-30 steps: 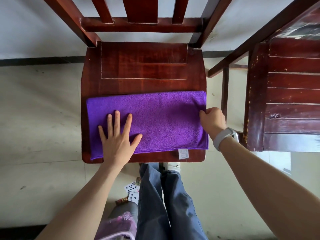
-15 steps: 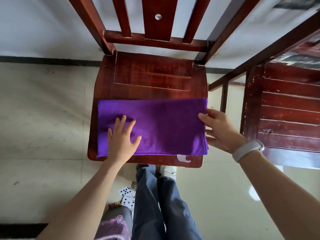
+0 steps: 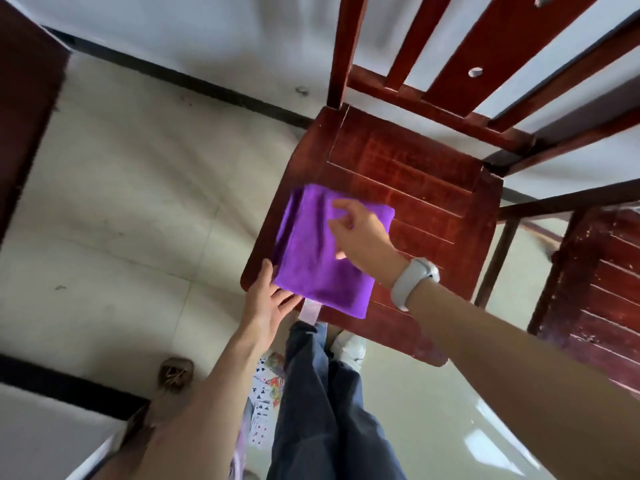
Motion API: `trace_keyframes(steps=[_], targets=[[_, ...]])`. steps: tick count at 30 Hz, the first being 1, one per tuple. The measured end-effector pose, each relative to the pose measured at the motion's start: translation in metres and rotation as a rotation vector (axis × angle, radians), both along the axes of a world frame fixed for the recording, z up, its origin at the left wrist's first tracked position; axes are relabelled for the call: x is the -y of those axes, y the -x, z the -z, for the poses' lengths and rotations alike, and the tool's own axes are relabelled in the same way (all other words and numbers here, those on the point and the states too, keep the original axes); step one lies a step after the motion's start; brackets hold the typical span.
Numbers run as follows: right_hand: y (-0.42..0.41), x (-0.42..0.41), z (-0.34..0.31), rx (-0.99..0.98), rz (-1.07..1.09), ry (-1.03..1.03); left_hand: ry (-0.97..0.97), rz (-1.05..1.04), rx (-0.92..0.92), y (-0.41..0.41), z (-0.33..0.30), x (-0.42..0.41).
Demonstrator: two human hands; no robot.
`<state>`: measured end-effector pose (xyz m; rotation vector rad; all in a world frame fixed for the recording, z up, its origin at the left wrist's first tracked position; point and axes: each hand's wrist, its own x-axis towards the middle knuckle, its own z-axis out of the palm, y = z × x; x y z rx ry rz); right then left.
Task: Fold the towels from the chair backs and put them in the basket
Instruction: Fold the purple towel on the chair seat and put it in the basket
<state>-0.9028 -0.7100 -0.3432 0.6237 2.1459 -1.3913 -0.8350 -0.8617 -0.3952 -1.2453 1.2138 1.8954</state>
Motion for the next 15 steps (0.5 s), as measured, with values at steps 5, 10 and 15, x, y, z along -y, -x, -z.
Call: trace_keyframes(steps=[5,10,15], targets=[[0.018,-0.031,0.032,-0.158,-0.274,-0.558,0.419,0.330,-0.108,-0.001,0.009,-0.003],[0.033,-0.027,0.043,-0.057,-0.496,-0.664,0.693,0.475,-0.291,-0.003,0.008,-0.002],[0.032,-0.015,0.043,-0.137,-0.446,-0.579,0.860,0.486,-0.287,-0.010,0.010,0.006]])
